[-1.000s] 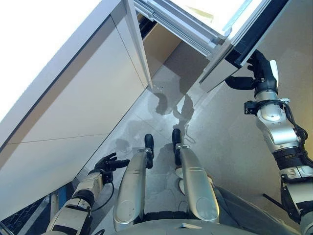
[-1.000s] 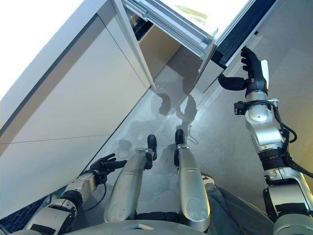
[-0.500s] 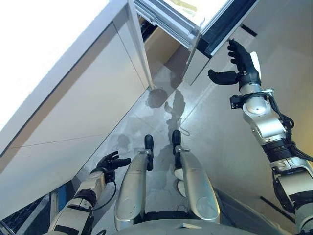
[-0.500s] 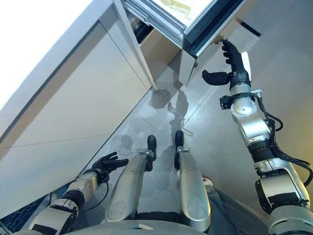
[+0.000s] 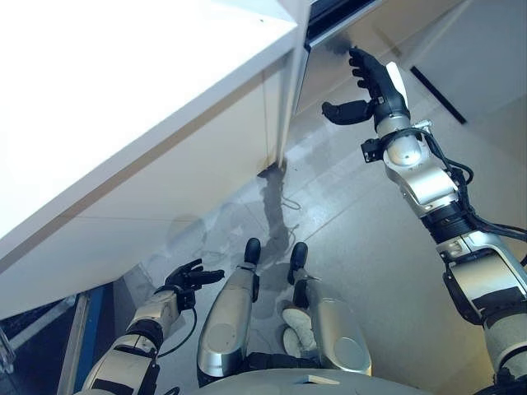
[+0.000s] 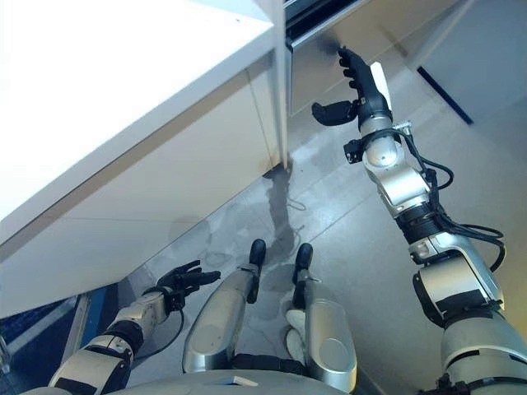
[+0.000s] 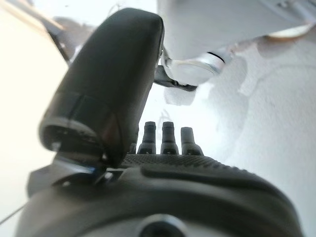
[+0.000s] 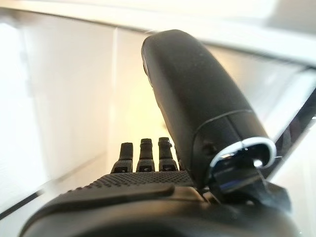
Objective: Put drinks into fridge and close the fridge
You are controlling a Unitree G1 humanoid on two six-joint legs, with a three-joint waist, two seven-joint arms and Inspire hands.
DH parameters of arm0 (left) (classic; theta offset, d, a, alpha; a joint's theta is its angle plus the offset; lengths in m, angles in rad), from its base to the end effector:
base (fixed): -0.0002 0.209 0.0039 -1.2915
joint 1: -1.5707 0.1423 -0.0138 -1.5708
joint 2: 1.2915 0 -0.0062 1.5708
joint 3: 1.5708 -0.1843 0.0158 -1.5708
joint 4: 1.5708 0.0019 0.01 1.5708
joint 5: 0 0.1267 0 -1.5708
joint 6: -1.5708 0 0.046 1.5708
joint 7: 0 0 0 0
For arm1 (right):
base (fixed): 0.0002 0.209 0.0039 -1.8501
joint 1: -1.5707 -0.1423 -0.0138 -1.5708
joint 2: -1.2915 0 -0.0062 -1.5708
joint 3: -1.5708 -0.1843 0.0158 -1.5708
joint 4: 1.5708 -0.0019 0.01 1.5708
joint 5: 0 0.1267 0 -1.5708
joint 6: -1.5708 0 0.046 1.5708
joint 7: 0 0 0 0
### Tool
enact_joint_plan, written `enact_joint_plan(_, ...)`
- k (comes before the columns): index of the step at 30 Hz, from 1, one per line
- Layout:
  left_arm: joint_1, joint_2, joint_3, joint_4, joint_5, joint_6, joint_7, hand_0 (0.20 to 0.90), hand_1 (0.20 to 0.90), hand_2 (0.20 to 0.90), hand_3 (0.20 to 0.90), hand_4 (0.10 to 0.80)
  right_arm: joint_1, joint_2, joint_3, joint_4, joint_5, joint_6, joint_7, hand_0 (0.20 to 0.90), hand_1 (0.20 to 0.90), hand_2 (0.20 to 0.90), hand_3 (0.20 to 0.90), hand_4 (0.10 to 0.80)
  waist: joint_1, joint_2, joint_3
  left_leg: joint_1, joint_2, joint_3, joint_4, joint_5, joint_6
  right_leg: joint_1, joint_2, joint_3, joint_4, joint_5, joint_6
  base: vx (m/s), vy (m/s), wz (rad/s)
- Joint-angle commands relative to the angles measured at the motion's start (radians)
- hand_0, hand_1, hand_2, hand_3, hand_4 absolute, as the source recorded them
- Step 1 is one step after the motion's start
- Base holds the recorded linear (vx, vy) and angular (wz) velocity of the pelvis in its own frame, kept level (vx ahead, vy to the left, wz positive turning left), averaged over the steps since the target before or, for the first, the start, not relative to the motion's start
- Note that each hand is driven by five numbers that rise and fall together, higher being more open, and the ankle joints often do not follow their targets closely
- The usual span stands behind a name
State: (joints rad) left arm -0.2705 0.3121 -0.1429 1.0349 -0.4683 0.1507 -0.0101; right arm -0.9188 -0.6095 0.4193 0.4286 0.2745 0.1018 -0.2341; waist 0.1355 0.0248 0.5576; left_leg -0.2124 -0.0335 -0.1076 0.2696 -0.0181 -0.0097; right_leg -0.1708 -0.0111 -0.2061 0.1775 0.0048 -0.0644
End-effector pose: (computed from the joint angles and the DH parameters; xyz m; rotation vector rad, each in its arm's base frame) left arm 0.1841 0.2276 -0.0564 -0.0833 0.8970 0.1771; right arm 0.3255 -0.1799 0.2047 -0.4963 -0.3211 -0.0245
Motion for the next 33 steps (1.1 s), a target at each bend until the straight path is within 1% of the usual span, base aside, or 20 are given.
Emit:
enact_joint_plan(1,0.104,0.078,-0.07,-0.037,0.071,-0.005,-0.019,0.9,0.9,0.9,0.9,0.8,-0.271,0.073,0.019,-0.14,0.019,-0.192,0.006,0.9,0.9,0.9,0.9,0.8,0.07,-0.051,-0.116,-0.019,-0.02,0.064,0.07,-0.094,0.026,0.066,-0.017,-0.042,0.108,-0.157,0.006,0.084,0.017,0.16)
enact_joint_plan(4,0.116,0.08,-0.082,-0.031,0.116,-0.008,-0.053,0.9,0.9,0.9,0.9,0.8,-0.259,0.072,0.004,-0.112,0.058,-0.184,-0.011,0.9,0.9,0.9,0.9,0.8,0.081,-0.062,-0.136,0.009,-0.02,0.06,0.058,-0.096,0.024,0.106,-0.017,-0.051,0.088,-0.158,0.005,0.07,0.024,0.1)
enact_joint_plan(9,0.139,0.071,-0.088,-0.022,0.115,0.002,-0.086,0.9,0.9,0.9,0.9,0.8,-0.201,0.059,-0.037,-0.059,0.157,-0.184,-0.046,0.9,0.9,0.9,0.9,0.8,0.074,-0.081,-0.179,0.067,-0.021,0.063,0.011,-0.092,0.026,0.156,-0.018,-0.052,0.042,-0.148,0.015,0.048,0.051,0.07)
enact_joint_plan(12,0.163,0.05,-0.079,-0.005,0.075,0.032,-0.107,0.9,0.9,0.9,0.9,0.8,-0.113,0.056,-0.078,-0.048,0.203,-0.169,-0.034,0.9,0.9,0.9,0.9,0.8,0.051,-0.088,-0.212,0.098,-0.02,0.073,-0.016,-0.089,0.025,0.176,-0.023,-0.039,0.011,-0.131,0.029,0.003,0.097,-0.01)
enact_joint_plan(15,0.188,0.029,-0.069,0.008,0.041,0.044,-0.103,0.9,0.9,0.9,0.9,0.8,-0.009,0.056,-0.106,-0.05,0.231,-0.152,0.011,0.9,0.9,0.9,0.9,0.8,0.026,-0.093,-0.241,0.122,-0.017,0.086,-0.045,-0.085,0.026,0.185,-0.028,-0.022,-0.019,-0.113,0.042,-0.028,0.095,-0.06)
enact_joint_plan(16,0.202,0.018,-0.063,0.014,0.028,0.033,-0.101,0.9,0.9,0.9,0.9,0.8,0.068,0.058,-0.121,-0.057,0.23,-0.157,0.036,0.9,0.9,0.9,0.9,0.8,0.01,-0.095,-0.259,0.135,-0.014,0.095,-0.062,-0.081,0.027,0.188,-0.03,-0.013,-0.034,-0.102,0.05,-0.04,0.117,-0.19)
enact_joint_plan(17,0.233,-0.001,-0.048,0.015,0.006,0.015,-0.102,0.9,0.9,0.9,0.9,0.8,0.214,0.069,-0.151,-0.076,0.216,-0.162,0.085,0.9,0.9,0.9,0.9,0.8,-0.021,-0.098,-0.289,0.157,-0.011,0.114,-0.087,-0.079,0.03,0.193,-0.034,0.004,-0.057,-0.086,0.062,-0.038,0.113,-0.21)
enact_joint_plan(18,0.239,-0.003,-0.048,0.015,0.003,0.012,-0.101,0.9,0.9,0.9,0.9,0.8,0.232,0.071,-0.154,-0.079,0.21,-0.159,0.089,0.9,0.9,0.9,0.9,0.8,-0.023,-0.098,-0.295,0.16,-0.011,0.117,-0.09,-0.079,0.03,0.194,-0.034,0.006,-0.06,-0.084,0.064,-0.037,0.114,-0.2)
enact_joint_plan(20,0.288,-0.029,-0.017,0.006,-0.035,-0.013,-0.088,0.9,0.9,0.9,0.9,0.8,0.484,0.089,-0.206,-0.09,0.127,-0.165,0.149,0.9,0.9,0.9,0.9,0.8,-0.068,-0.098,-0.347,0.196,-0.007,0.15,-0.133,-0.075,0.034,0.205,-0.037,0.028,-0.097,-0.061,0.083,-0.026,0.084,-0.19)
enact_joint_plan(21,0.291,-0.03,-0.016,0.005,-0.037,-0.015,-0.088,0.9,0.9,0.9,0.9,0.8,0.494,0.089,-0.209,-0.09,0.125,-0.163,0.153,0.9,0.9,0.9,0.9,0.8,-0.069,-0.098,-0.35,0.198,-0.007,0.152,-0.135,-0.075,0.034,0.205,-0.037,0.029,-0.099,-0.06,0.083,-0.048,0.081,-0.2)
enact_joint_plan(22,0.32,-0.043,0.01,-0.005,-0.045,-0.022,-0.075,0.9,0.9,0.9,0.9,0.8,0.646,0.106,-0.237,-0.07,0.072,-0.168,0.202,0.9,0.9,0.9,0.9,0.8,-0.095,-0.095,-0.379,0.226,-0.005,0.176,-0.166,-0.075,0.036,0.215,-0.039,0.041,-0.125,-0.045,0.097,-0.067,0.066,-0.17)
enact_joint_plan(24,0.333,-0.047,0.027,0.0,-0.053,-0.027,-0.068,0.9,0.9,0.9,0.9,0.8,0.75,0.129,-0.25,0.0,0.057,-0.153,0.253,0.9,0.9,0.9,0.9,0.8,-0.118,-0.091,-0.404,0.255,-0.002,0.198,-0.2,-0.072,0.034,0.228,-0.039,0.049,-0.161,-0.025,0.108,-0.081,0.061,-0.28)
enact_joint_plan(25,0.333,-0.045,0.034,0.009,-0.056,-0.032,-0.067,0.9,0.9,0.9,0.9,0.8,0.781,0.141,-0.25,0.042,0.027,-0.163,0.262,0.9,0.9,0.9,0.9,0.8,-0.127,-0.09,-0.413,0.268,-0.002,0.205,-0.213,-0.071,0.033,0.234,-0.037,0.054,-0.175,-0.018,0.112,-0.056,0.025,-0.28)
enact_joint_plan(26,0.332,-0.044,0.036,0.013,-0.057,-0.035,-0.067,0.9,0.9,0.9,0.9,0.8,0.791,0.144,-0.249,0.055,0.02,-0.153,0.26,0.9,0.9,0.9,0.9,0.8,-0.13,-0.089,-0.417,0.272,-0.003,0.207,-0.218,-0.071,0.033,0.236,-0.037,0.055,-0.179,-0.016,0.114,-0.072,0.012,-0.29)
enact_joint_plan(27,0.331,-0.04,0.051,0.028,-0.056,-0.039,-0.074,0.9,0.9,0.9,0.9,0.8,0.838,0.167,-0.247,0.121,0.003,-0.137,0.267,0.9,0.9,0.9,0.9,0.8,-0.143,-0.088,-0.432,0.288,-0.004,0.214,-0.236,-0.071,0.033,0.242,-0.035,0.061,-0.194,-0.008,0.121,-0.073,0.005,-0.23)
enact_joint_plan(28,0.331,-0.038,0.054,0.035,-0.051,-0.042,-0.078,0.9,0.9,0.9,0.9,0.8,0.847,0.173,-0.248,0.147,-0.007,-0.13,0.271,0.9,0.9,0.9,0.9,0.8,-0.146,-0.087,-0.436,0.291,-0.004,0.215,-0.24,-0.071,0.033,0.243,-0.035,0.063,-0.196,-0.008,0.122,-0.09,0.001,-0.27)
enact_joint_plan(30,0.324,-0.028,0.06,0.072,-0.018,-0.063,-0.107,0.9,0.9,0.9,0.9,0.8,0.881,0.202,-0.245,0.284,-0.062,-0.149,0.278,0.9,0.9,0.9,0.9,0.8,-0.155,-0.085,-0.449,0.301,-0.002,0.222,-0.249,-0.072,0.034,0.246,-0.033,0.068,-0.197,-0.009,0.124,-0.073,-0.007,-0.25)
enact_joint_plan(31,0.32,-0.025,0.061,0.096,0.0,-0.083,-0.129,0.9,0.9,0.9,0.9,0.8,0.897,0.219,-0.245,0.367,-0.065,-0.114,0.282,0.9,0.9,0.9,0.9,0.8,-0.159,-0.083,-0.455,0.307,0.0,0.226,-0.258,-0.069,0.034,0.248,-0.031,0.068,-0.197,-0.009,0.125,-0.058,-0.01,-0.23)
enact_joint_plan(32,0.314,-0.026,0.059,0.108,0.001,-0.089,-0.135,0.9,0.9,0.9,0.9,0.8,0.904,0.233,-0.247,0.44,-0.082,-0.139,0.283,0.9,0.9,0.9,0.9,0.8,-0.16,-0.081,-0.456,0.312,0.001,0.227,-0.267,-0.066,0.034,0.251,-0.03,0.067,-0.198,-0.009,0.126,-0.048,-0.012,-0.17)
enact_joint_plan(33,0.308,-0.026,0.056,0.125,0.005,-0.096,-0.14,0.9,0.9,0.9,0.9,0.8,0.911,0.246,-0.254,0.512,-0.072,-0.144,0.282,0.9,0.9,0.9,0.9,0.8,-0.16,-0.079,-0.458,0.317,0.003,0.226,-0.28,-0.06,0.033,0.255,-0.028,0.065,-0.202,-0.008,0.127,-0.028,-0.011,-0.06)
